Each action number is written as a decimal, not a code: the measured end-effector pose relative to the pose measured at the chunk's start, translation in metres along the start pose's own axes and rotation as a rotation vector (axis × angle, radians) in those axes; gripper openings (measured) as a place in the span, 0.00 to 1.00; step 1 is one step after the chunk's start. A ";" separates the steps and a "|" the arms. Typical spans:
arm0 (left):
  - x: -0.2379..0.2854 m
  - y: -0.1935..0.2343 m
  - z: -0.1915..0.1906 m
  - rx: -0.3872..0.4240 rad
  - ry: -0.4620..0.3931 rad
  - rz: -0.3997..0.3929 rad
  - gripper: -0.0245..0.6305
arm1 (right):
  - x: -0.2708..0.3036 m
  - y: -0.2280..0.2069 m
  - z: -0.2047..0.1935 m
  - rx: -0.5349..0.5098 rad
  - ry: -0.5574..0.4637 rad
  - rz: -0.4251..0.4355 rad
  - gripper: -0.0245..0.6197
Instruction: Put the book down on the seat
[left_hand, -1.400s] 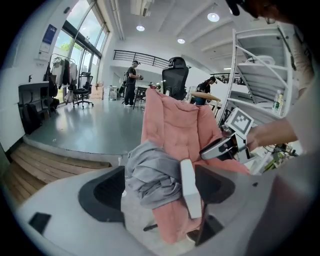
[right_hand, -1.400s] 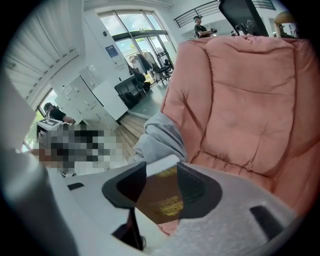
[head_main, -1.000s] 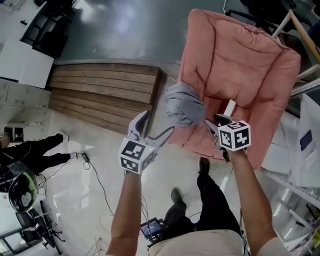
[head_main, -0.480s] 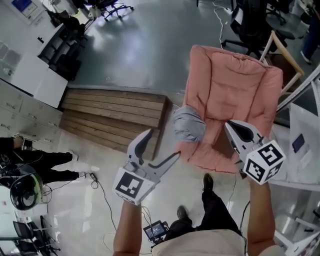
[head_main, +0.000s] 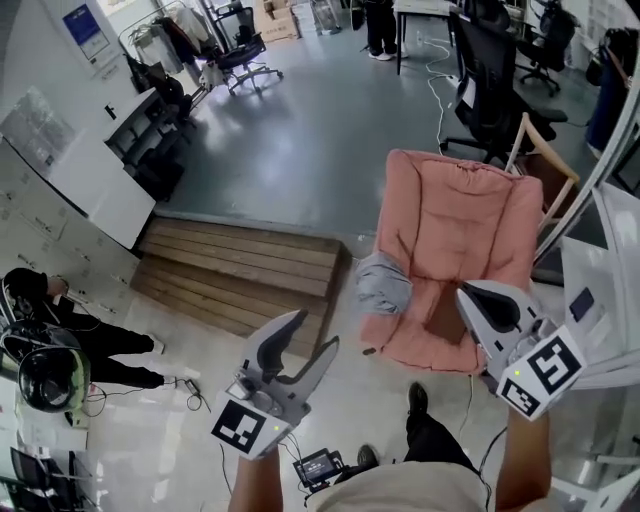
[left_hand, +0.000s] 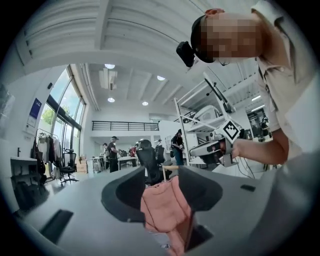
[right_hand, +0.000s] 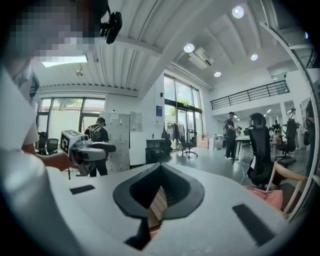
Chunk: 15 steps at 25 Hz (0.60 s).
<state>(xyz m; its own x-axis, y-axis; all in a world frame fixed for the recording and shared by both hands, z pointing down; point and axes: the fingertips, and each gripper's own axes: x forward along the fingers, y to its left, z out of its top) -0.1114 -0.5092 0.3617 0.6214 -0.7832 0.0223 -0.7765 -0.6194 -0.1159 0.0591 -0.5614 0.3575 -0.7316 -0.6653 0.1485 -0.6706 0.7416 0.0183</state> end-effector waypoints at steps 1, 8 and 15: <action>-0.010 -0.005 0.009 0.005 -0.012 0.003 0.34 | -0.007 0.008 0.006 -0.007 -0.003 0.003 0.02; -0.069 -0.030 0.044 0.048 -0.066 0.032 0.26 | -0.050 0.057 0.035 -0.067 -0.038 0.007 0.02; -0.107 -0.055 0.065 0.057 -0.098 0.061 0.18 | -0.087 0.085 0.050 -0.088 -0.055 0.010 0.02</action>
<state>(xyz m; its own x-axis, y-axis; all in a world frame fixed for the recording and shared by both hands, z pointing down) -0.1281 -0.3881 0.3009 0.5829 -0.8083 -0.0835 -0.8075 -0.5647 -0.1707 0.0598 -0.4443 0.2962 -0.7456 -0.6596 0.0947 -0.6515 0.7514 0.1044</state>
